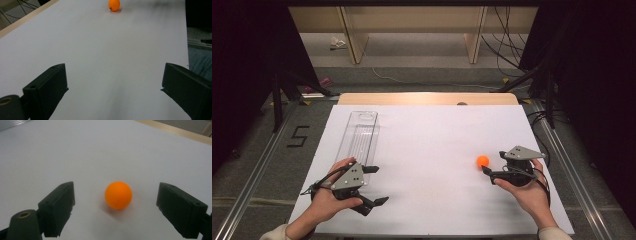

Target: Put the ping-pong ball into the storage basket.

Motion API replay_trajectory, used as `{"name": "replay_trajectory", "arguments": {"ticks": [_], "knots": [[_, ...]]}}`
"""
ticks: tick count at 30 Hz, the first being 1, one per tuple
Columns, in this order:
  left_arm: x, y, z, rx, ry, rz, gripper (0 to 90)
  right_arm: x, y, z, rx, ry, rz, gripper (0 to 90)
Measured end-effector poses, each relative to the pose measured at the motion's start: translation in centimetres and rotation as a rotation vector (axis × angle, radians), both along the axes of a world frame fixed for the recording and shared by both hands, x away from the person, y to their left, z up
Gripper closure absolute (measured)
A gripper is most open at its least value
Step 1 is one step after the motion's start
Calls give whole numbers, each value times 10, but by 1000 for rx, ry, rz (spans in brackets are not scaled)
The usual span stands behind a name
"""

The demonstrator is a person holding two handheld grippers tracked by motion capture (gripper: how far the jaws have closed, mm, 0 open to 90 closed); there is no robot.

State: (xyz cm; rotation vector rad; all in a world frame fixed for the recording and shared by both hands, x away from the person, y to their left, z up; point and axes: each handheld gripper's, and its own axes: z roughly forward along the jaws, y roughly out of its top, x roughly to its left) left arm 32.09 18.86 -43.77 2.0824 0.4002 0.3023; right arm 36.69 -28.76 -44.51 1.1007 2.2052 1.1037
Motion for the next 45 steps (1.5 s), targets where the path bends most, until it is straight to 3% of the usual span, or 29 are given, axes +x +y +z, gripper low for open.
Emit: {"name": "replay_trajectory", "arguments": {"ticks": [10, 24, 45], "knots": [[0, 0, 0, 1, -1, -3, 57, 20, 2, -11, -41, 40, -3, 161], [0, 0, 0, 2, 0, -3, 57, 36, 9, -22, -75, 86, 10, 162], [0, 0, 0, 2, 1, -5, 58, 47, 18, -33, -117, 135, 41, 218]]}}
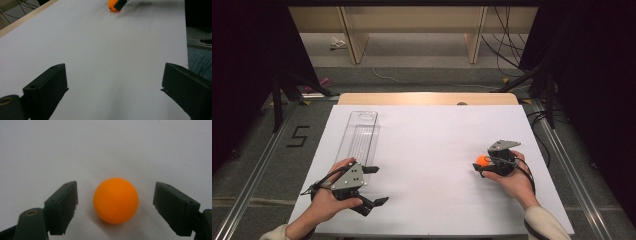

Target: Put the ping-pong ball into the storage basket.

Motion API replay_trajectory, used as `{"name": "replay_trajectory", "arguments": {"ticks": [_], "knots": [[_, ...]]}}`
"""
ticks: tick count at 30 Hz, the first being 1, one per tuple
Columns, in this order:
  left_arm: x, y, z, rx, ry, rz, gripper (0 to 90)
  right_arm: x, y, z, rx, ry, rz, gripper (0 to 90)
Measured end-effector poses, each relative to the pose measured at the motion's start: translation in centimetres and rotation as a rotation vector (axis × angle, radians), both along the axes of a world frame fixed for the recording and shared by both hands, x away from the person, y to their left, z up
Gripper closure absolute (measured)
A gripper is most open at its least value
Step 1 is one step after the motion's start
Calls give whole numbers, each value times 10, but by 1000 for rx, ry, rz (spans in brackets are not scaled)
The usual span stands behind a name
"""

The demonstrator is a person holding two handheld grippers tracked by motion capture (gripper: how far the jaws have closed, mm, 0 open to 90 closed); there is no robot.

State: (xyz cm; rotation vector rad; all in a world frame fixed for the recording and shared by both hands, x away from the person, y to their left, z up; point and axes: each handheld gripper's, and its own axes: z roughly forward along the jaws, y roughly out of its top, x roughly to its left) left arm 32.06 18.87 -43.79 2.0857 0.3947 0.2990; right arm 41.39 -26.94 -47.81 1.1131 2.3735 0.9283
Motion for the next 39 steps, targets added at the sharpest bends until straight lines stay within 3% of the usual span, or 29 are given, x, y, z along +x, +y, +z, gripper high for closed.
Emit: {"name": "replay_trajectory", "arguments": {"ticks": [23, 39], "knots": [[0, 0, 0, 4, 0, -1, 58, 3, 1, -4, 1, 22, 7, 290], [-1, 0, 0, 1, -2, -2, 59, 3, 1, -5, -9, 37, 9, 422]]}}
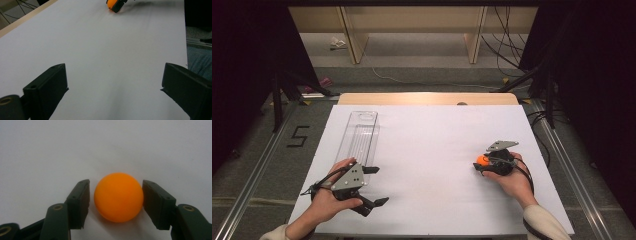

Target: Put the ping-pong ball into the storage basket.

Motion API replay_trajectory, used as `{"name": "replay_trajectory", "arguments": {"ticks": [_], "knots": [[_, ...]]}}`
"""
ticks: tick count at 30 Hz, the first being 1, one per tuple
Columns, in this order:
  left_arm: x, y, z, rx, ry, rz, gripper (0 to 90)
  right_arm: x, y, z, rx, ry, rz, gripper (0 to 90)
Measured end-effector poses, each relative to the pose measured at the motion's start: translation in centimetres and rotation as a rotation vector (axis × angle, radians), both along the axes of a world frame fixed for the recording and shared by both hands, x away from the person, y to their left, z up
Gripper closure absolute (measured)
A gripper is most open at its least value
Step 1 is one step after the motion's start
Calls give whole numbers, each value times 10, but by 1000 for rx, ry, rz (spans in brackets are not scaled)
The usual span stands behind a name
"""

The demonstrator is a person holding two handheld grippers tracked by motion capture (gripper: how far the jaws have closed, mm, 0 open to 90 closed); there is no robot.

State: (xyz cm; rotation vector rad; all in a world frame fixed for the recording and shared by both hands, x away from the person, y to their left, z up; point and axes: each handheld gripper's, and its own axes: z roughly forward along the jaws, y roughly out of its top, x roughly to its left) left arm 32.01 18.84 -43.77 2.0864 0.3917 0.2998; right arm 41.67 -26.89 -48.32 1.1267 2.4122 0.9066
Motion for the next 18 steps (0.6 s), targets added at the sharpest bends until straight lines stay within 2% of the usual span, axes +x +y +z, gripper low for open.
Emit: {"name": "replay_trajectory", "arguments": {"ticks": [12, 18], "knots": [[0, 0, 0, 0, 0, -1, 60, 0, 0, 0, 0, 11, 4, 509], [0, 0, 0, -1, 1, -2, 60, 0, 0, 0, -3, 11, 6, 511]]}}
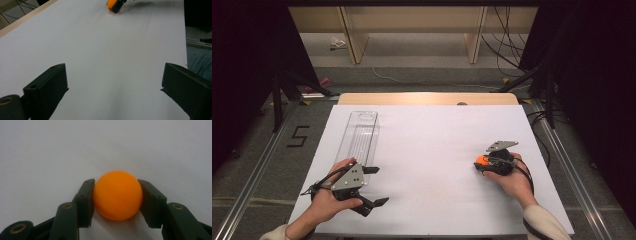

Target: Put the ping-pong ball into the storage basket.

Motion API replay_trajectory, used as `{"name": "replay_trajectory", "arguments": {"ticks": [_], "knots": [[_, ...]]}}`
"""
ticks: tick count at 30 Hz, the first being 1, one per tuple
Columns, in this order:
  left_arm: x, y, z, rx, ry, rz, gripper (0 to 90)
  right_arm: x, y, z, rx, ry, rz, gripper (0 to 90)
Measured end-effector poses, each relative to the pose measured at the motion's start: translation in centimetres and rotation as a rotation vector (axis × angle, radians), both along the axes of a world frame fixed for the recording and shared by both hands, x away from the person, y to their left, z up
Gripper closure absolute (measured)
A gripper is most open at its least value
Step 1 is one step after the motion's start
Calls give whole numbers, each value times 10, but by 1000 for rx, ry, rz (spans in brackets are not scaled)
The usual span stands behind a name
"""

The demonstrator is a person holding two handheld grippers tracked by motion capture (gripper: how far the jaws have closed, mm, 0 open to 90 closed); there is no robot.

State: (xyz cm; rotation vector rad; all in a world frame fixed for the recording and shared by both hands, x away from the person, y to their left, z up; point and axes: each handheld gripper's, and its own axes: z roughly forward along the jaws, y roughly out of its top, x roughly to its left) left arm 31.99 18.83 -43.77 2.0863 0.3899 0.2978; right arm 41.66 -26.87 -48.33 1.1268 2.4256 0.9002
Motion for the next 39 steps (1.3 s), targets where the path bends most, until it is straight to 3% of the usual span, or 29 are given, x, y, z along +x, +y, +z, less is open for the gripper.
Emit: {"name": "replay_trajectory", "arguments": {"ticks": [17, 39], "knots": [[0, 0, 0, 0, -1, 0, 60, -1, 1, 6, 7, -24, -2, 512], [0, 0, 0, -3, 0, 2, 61, -4, 11, 23, 72, -94, 11, 513]]}}
